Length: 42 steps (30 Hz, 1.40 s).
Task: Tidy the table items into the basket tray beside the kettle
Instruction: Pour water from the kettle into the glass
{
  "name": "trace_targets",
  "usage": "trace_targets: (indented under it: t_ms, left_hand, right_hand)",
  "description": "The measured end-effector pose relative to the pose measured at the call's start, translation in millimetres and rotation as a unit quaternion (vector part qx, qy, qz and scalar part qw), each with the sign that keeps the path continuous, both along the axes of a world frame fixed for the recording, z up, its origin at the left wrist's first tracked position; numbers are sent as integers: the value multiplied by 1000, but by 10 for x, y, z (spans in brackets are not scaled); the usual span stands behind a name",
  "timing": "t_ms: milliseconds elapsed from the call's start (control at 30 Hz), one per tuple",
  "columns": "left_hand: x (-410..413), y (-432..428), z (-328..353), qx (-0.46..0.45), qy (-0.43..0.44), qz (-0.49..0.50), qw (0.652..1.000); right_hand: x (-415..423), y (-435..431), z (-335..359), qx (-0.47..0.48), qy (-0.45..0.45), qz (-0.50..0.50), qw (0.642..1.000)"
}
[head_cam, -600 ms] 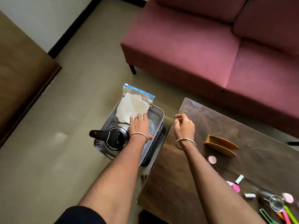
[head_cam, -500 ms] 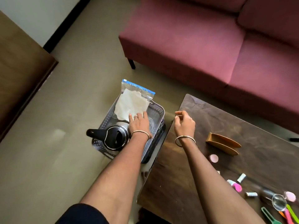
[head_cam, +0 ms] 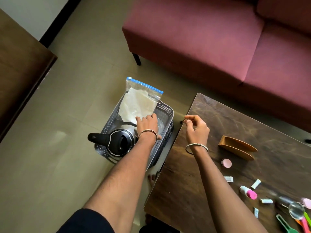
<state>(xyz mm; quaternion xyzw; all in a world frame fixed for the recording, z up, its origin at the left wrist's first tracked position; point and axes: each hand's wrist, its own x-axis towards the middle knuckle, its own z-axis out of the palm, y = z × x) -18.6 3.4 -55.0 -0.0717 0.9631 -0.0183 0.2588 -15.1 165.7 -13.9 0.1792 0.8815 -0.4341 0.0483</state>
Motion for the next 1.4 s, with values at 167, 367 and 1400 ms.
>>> trace_targets:
  t_ms: [167,367,1400]
  left_hand:
    - [46,-90,466,68,138,-16,988]
    - [374,-451,1353,263,262,84,925]
    - [1700,-2940,1636,495,311,215,782]
  right_hand:
    - [5,35,214,-20,37,-14,999]
    - [145,-120,593,-80,68,-24,994]
    - [1116,-3420,341,-547,-199,-443,682]
